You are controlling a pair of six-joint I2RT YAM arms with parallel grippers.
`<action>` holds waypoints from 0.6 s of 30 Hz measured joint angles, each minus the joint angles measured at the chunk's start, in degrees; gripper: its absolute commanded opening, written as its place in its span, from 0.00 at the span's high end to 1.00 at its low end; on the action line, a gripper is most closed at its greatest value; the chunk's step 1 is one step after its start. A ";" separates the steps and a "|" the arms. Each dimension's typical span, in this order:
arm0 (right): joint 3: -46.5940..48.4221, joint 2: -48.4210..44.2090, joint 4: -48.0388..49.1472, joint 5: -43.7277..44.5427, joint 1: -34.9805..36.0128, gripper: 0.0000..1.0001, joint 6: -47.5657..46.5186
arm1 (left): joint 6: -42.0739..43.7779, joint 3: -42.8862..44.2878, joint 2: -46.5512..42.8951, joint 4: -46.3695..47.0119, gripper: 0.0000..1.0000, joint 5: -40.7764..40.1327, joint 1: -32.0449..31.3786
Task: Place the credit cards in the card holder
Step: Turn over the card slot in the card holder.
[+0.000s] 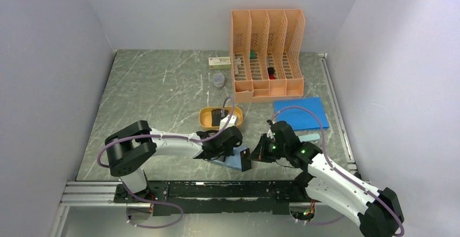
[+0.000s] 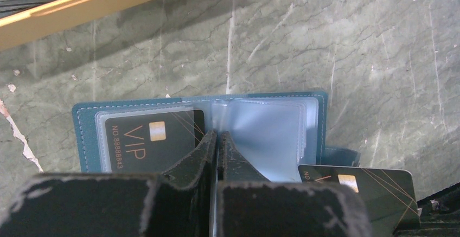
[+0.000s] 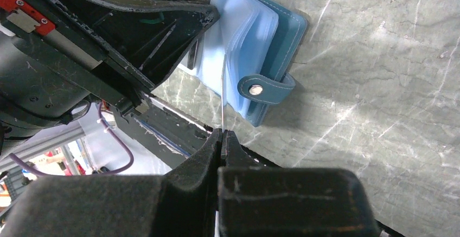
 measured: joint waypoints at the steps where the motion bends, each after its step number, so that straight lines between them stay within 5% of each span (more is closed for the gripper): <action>1: -0.09 0.00 0.07 0.00 0.00 1.00 0.04 | 0.00 0.00 0.02 0.00 0.95 0.00 0.00; 18: -1.38 -0.44 0.17 0.39 0.00 1.00 1.25 | -0.55 -0.37 -0.15 0.37 0.95 -0.02 0.00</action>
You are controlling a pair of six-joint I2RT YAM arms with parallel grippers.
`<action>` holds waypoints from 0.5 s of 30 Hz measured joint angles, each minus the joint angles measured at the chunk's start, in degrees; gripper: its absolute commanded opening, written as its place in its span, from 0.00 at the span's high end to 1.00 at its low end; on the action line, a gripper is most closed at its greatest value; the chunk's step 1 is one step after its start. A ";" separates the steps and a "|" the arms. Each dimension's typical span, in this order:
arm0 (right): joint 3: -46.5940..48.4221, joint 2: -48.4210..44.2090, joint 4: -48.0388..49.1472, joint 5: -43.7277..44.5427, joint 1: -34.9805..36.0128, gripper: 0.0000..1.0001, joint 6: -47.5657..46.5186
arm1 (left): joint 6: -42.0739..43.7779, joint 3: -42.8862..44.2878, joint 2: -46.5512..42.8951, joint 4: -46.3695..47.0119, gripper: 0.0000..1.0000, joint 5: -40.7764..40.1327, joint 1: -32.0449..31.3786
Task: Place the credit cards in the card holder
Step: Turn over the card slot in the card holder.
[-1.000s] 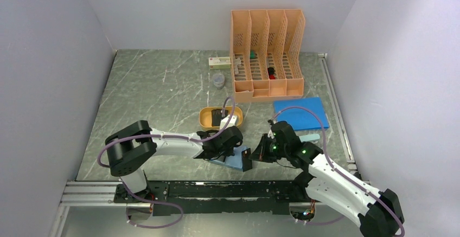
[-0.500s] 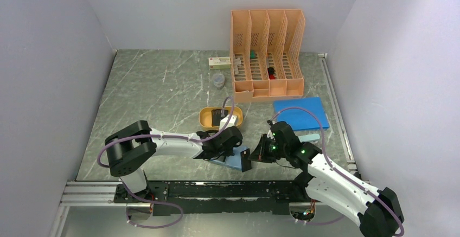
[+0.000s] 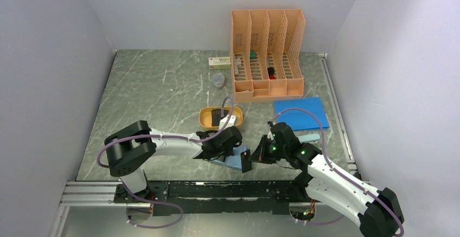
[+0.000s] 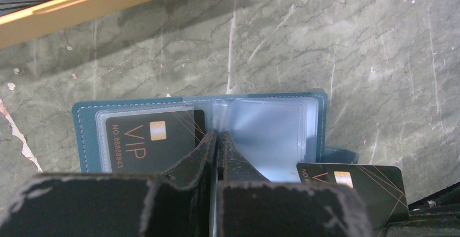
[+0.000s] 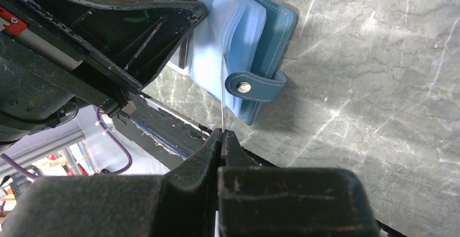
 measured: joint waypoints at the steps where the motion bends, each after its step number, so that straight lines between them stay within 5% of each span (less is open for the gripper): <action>1: -0.09 0.07 0.07 -0.09 0.00 1.00 0.00 | -0.02 0.00 0.00 0.02 0.95 0.00 0.00; 15: -0.57 1.27 1.95 -0.66 0.00 1.00 -0.02 | -0.07 -0.28 -0.20 0.35 0.95 0.02 0.00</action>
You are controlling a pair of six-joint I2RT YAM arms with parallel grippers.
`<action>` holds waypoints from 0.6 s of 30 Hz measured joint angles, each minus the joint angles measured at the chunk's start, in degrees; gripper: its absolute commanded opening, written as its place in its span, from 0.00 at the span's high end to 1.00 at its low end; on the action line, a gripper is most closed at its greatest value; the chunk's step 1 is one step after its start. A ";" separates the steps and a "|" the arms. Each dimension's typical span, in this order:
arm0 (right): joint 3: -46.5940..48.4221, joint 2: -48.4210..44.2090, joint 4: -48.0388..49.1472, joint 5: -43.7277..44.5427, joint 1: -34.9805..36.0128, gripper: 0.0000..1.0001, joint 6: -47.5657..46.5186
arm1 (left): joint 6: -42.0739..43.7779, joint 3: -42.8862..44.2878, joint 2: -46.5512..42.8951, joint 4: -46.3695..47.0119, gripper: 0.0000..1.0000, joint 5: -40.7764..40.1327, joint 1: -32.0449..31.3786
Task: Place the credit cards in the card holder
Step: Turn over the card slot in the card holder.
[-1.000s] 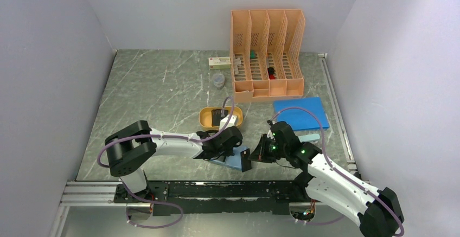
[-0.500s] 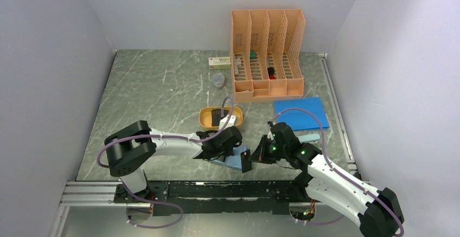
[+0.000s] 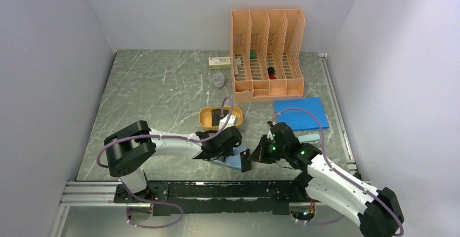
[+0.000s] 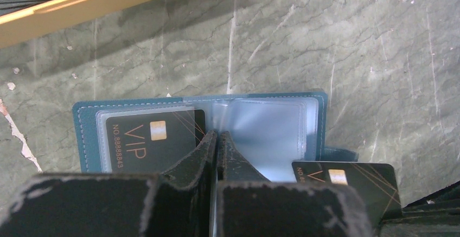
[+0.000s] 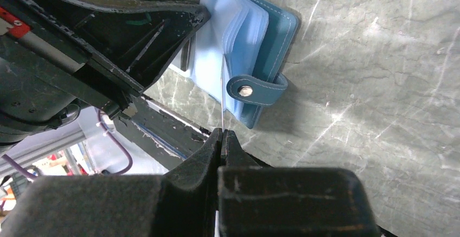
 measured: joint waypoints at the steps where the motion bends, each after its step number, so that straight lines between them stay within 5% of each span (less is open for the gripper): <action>1: 0.00 -0.81 -0.39 0.50 0.02 1.00 0.00 | -0.04 -0.02 0.00 0.02 0.95 0.00 0.00; 18: 0.31 -1.36 -1.53 2.71 0.02 1.00 -0.09 | -0.35 -0.24 -0.11 0.17 0.95 0.00 0.00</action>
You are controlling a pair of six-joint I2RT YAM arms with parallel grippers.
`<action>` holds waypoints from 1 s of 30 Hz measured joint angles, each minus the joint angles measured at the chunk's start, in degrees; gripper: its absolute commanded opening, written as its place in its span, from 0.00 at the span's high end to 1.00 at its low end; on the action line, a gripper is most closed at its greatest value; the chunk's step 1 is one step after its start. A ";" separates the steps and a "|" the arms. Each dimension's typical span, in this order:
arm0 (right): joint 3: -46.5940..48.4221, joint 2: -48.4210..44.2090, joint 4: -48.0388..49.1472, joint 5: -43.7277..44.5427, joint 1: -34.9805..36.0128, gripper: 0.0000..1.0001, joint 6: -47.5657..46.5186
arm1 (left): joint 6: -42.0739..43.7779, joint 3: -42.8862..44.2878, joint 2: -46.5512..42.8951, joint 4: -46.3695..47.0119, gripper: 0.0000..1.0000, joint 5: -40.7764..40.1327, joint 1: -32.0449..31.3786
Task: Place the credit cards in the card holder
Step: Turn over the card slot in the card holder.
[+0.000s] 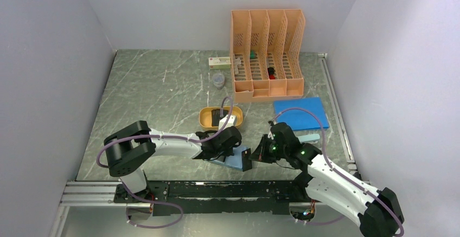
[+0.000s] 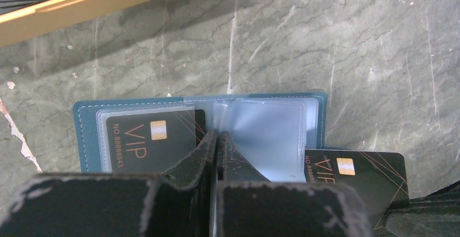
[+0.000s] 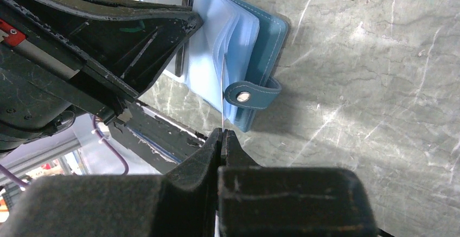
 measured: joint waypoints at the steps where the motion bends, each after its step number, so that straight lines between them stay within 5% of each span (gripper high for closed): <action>1: 0.00 0.13 0.17 -0.13 0.00 1.00 0.00 | 0.00 0.00 0.00 0.00 0.95 -0.02 0.00; 13: -0.13 3.45 4.76 -4.07 0.02 1.00 -0.31 | 0.00 0.02 -0.04 -0.04 0.94 0.00 0.00; 30: -0.31 14.16 14.47 -9.44 0.04 1.00 -2.34 | -1.20 -0.48 -9.18 -12.24 0.76 0.00 0.07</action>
